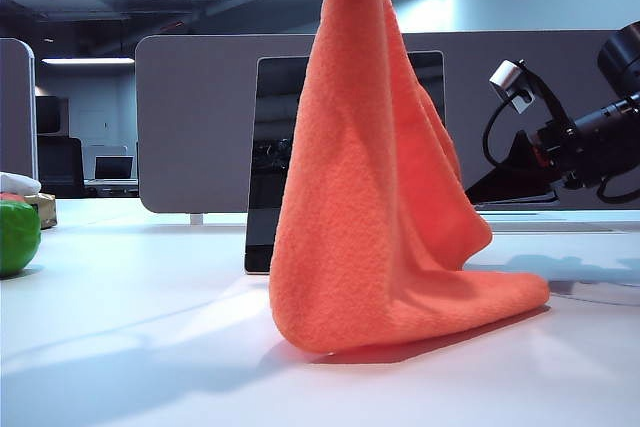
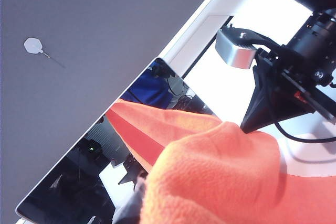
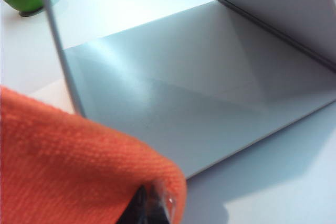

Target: Pick up the cloth from the table and use it to cover the mirror.

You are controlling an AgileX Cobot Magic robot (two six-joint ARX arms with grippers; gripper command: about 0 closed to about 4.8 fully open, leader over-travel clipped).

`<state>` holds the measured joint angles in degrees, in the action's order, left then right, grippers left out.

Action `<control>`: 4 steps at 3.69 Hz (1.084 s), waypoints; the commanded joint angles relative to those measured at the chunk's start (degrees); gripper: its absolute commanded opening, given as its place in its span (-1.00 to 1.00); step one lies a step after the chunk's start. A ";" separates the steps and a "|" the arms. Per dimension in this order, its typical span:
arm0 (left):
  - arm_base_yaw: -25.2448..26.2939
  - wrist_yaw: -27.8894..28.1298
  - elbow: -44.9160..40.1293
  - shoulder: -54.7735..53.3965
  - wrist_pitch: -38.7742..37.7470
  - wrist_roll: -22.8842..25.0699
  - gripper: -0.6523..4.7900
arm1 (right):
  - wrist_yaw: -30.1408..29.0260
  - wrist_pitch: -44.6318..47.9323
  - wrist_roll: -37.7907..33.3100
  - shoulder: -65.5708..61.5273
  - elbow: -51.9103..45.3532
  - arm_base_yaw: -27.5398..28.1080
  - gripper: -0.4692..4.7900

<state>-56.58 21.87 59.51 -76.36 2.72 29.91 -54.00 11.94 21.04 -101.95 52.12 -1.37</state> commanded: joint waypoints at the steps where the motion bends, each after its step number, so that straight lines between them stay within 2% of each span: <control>1: -0.17 -0.07 0.13 0.15 0.81 -0.39 -0.78 | 0.17 -1.92 -0.09 4.59 0.17 0.55 -0.82; 2: -0.63 -0.11 0.15 0.17 0.81 -0.39 -0.78 | 0.37 -3.28 -0.35 5.01 0.17 1.51 -0.69; 3: -1.20 -0.13 0.15 0.20 0.81 -0.39 -0.78 | -0.66 -4.87 -0.33 5.49 0.15 2.89 -0.70; 4: -1.18 0.61 0.15 0.20 1.62 -0.37 -0.78 | -2.62 -4.83 -0.20 9.88 0.17 2.95 -0.82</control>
<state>-57.67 21.93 59.51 -76.36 2.79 29.91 -55.75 6.55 20.78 -93.38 52.07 1.56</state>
